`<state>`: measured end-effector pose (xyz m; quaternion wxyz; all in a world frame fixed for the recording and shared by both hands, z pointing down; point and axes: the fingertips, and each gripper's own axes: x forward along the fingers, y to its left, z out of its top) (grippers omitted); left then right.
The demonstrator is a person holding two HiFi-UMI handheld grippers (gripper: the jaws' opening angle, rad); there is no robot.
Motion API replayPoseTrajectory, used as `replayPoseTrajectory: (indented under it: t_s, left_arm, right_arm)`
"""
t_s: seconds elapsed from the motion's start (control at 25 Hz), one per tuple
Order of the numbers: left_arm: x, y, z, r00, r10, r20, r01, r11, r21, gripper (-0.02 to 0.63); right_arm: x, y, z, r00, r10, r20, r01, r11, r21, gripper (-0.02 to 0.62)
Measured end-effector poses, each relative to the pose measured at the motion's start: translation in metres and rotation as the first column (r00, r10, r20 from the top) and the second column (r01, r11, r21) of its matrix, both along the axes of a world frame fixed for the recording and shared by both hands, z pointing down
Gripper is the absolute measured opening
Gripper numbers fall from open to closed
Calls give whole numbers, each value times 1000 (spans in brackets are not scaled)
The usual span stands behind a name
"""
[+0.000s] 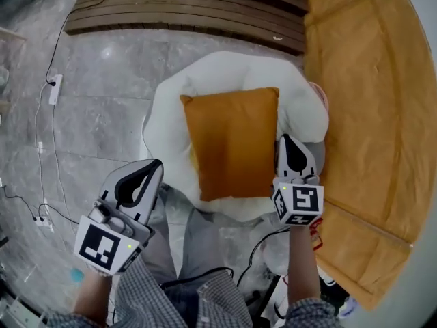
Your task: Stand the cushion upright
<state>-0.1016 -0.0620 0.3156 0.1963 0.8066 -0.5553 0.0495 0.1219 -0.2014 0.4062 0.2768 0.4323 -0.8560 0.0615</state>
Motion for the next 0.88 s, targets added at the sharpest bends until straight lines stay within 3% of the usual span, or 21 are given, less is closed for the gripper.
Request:
replayPoseTrajectory:
  t_s: [0.16, 0.24, 0.32, 0.52, 0.88]
  left_arm:
    - [1, -1, 33, 1000, 4, -8, -4, 998, -61, 6]
    - [4, -6, 40, 999, 7, -40, -9, 999, -48, 6]
    - [5, -11, 47, 998, -3, -68, 1, 1000, -24, 6]
    - [2, -9, 91, 995, -31, -96, 19, 992, -122, 6]
    - [-3, -17, 146, 992, -57, -109, 37, 983, -178, 6]
  right_arm:
    - [5, -30, 51, 1000, 23, -22, -25, 997, -79, 6]
    - [8, -44, 76, 999, 29, -23, -32, 991, -129, 14]
    - [11, -56, 99, 999, 36, -24, -39, 984, -174, 59]
    - [18, -88, 154, 997, 46, -58, -60, 964, -260, 118]
    - [23, -155, 223, 988, 114, -107, -145, 928, -343, 221]
